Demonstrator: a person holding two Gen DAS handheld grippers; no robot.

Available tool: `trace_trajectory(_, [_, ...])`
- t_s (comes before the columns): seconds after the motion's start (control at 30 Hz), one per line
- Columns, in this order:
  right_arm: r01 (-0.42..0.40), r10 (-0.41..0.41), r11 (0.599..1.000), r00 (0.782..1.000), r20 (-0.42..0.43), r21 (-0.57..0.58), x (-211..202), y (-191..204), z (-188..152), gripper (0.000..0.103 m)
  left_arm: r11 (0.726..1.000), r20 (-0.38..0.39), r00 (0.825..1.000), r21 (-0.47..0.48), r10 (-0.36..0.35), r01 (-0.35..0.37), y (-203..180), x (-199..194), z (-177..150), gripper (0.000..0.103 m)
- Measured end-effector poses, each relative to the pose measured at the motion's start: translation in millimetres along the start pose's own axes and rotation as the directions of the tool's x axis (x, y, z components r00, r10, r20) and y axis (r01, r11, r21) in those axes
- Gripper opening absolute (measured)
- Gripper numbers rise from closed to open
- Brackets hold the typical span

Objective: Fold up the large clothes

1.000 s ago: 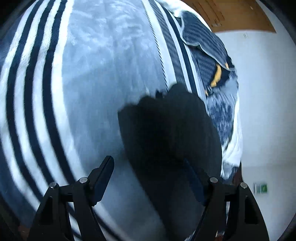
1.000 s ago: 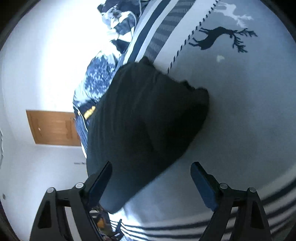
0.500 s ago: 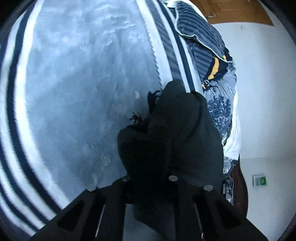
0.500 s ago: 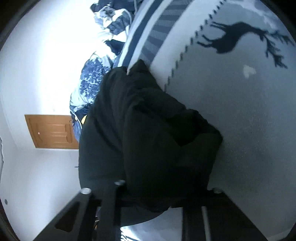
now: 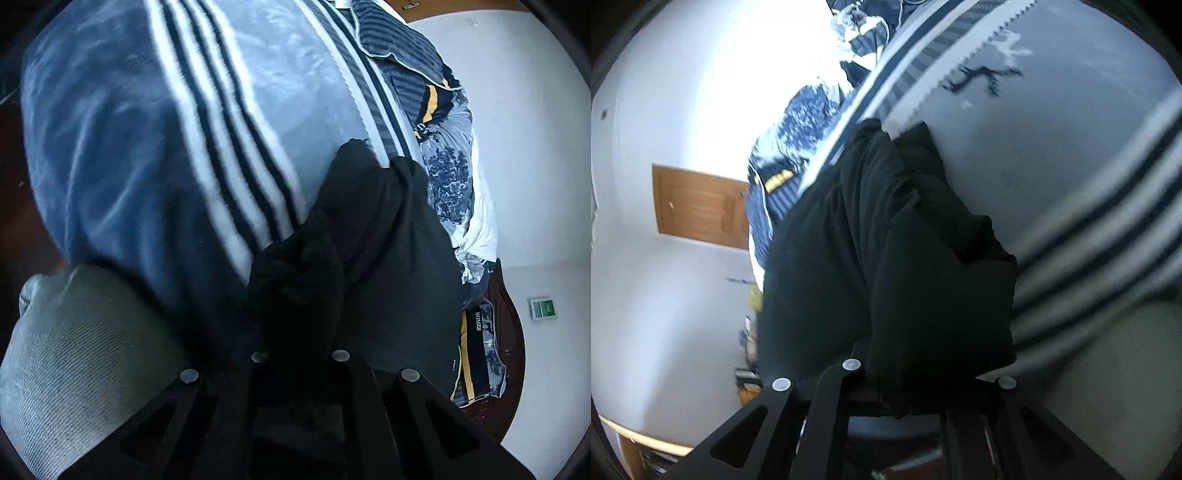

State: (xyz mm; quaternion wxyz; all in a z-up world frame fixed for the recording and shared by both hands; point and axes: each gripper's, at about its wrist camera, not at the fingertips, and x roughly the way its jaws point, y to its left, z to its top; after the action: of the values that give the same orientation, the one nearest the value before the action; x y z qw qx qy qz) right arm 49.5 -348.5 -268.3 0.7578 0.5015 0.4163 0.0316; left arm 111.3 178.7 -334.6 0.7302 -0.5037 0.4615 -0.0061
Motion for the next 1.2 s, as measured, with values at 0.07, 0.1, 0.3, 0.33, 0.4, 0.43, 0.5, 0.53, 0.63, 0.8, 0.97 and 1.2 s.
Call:
trace_trajectory(0.07, [0.017, -0.017, 1.0, 1.0, 0.008, -0.01, 5, -2, 5, 0.008, 0.998, 0.003, 0.998, 0.026, 0.063, -0.063, -2, 2, -1, 0.013])
trace_trajectory(0.1, [0.052, -0.051, 0.999, 0.999, 0.016, -0.017, 6, -3, 6, 0.009, 0.996, 0.011, 0.996, 0.035, 0.086, -0.086, -3, 1, -2, 0.014])
trace_trajectory(0.3, [0.124, -0.124, 0.992, 0.991, 0.05, -0.007, -14, -4, 2, 0.027, 0.969, 0.175, 0.974, 0.174, 0.145, -0.176, -25, -36, -7, 0.057])
trace_trajectory(0.33, [0.15, -0.148, 0.988, 0.987, 0.069, -0.021, -22, -1, 1, 0.046, 0.962, 0.22, 0.965, 0.198, 0.145, -0.189, -28, -48, -8, 0.062])
trace_trajectory(0.4, [0.188, -0.179, 0.981, 0.975, 0.134, -0.052, -43, 6, -1, 0.077, 0.946, 0.277, 0.947, 0.231, 0.161, -0.228, -39, -64, -10, 0.063])
trace_trajectory(0.43, [0.209, -0.196, 0.976, 0.966, 0.167, -0.066, -54, 8, -3, 0.077, 0.938, 0.295, 0.942, 0.248, 0.163, -0.24, -44, -68, -9, 0.063])
trace_trajectory(0.5, [0.243, -0.218, 0.964, 0.954, 0.204, -0.109, -71, 18, 1, 0.077, 0.921, 0.325, 0.934, 0.299, 0.147, -0.249, -57, -73, -9, 0.065])
trace_trajectory(0.53, [0.24, -0.206, 0.961, 0.953, 0.224, -0.138, -78, 26, 4, 0.077, 0.905, 0.341, 0.929, 0.333, 0.146, -0.265, -70, -72, -8, 0.068])
trace_trajectory(0.63, [0.26, -0.194, 0.922, 0.952, 0.238, -0.287, -79, 64, 7, 0.077, 0.844, 0.357, 0.923, 0.443, 0.143, -0.302, -100, -66, -5, 0.07])
trace_trajectory(0.8, [0.235, -0.172, 0.874, 0.968, 0.182, -0.425, -49, 119, 35, 0.077, 0.75, 0.313, 0.943, 0.595, 0.114, -0.288, -149, -36, 16, 0.077])
trace_trajectory(0.97, [0.22, -0.212, 0.866, 0.975, 0.068, -0.45, 7, 128, 80, 0.077, 0.744, 0.194, 0.972, 0.628, 0.135, -0.229, -169, 12, 68, 0.077])
trace_trajectory(1.2, [0.232, -0.269, 0.913, 0.961, -0.066, -0.337, 93, 93, 157, 0.063, 0.653, 0.17, 0.938, 0.68, 0.302, -0.333, -196, 93, 129, 0.077])
